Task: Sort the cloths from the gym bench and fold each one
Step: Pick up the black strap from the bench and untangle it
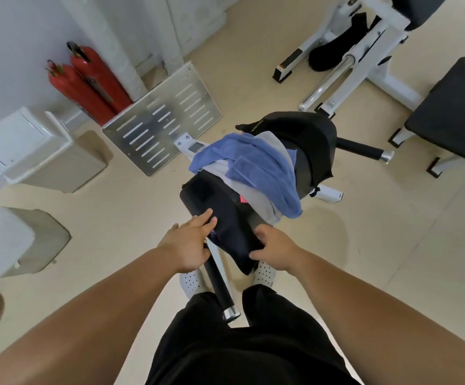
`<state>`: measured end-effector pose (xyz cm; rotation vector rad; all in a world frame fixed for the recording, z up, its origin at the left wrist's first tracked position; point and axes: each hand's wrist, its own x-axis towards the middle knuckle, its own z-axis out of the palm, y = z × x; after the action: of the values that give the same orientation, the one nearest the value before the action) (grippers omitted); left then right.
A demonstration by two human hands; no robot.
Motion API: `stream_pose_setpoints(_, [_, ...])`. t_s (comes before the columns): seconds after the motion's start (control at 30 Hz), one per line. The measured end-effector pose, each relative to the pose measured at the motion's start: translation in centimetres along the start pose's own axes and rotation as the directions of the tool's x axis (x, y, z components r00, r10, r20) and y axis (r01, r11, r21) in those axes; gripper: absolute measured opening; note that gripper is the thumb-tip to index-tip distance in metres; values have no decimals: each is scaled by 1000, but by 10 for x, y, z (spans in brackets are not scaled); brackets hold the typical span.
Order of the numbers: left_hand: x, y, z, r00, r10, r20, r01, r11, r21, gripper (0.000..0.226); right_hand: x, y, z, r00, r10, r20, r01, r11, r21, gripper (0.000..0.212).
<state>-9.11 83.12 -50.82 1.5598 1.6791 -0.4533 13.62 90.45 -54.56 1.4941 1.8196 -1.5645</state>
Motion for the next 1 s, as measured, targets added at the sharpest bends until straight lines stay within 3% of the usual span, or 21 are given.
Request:
stream_pose_setpoints(0.13, [-6,15,-8,993,-118,-24,115,987,-114,83,-27,0,-38,997,-55,54,57,997,-43,20])
stream_pose_setpoints(0.23, [-19,46,-26,977,-41,-207,-7,973,-229,92,-49,-19,-62,986,-161,38,162,987,-23,37])
stream_pose_setpoints(0.4, [-39,92,-63,913,178,-367,-326,858,-396,53,-76,-65,-89,939,-320,-124,318,947,-33,37])
stream_pose_setpoints(0.5, [-46,95,-82,893,158,-421,-363,807,-466,51,-90,-89,-99,904,-358,-233,364,931,-16,34])
stream_pose_setpoints(0.57, [-46,90,-93,881,141,-451,-357,824,-439,34,-99,-99,-103,890,-364,-275,383,924,18,30])
stream_pose_setpoints(0.7, [-43,85,-109,846,108,-522,-339,865,-370,4,-110,-105,-108,876,-344,-339,413,897,157,19])
stream_pose_setpoints(0.87, [-29,83,-115,829,11,-560,-291,863,-413,23,-102,-78,-127,851,-167,-498,343,894,287,20])
stream_pose_setpoints(1.0, [-5,89,-115,849,-25,-527,-252,859,-446,21,-57,-30,-159,871,-13,-491,180,938,295,29])
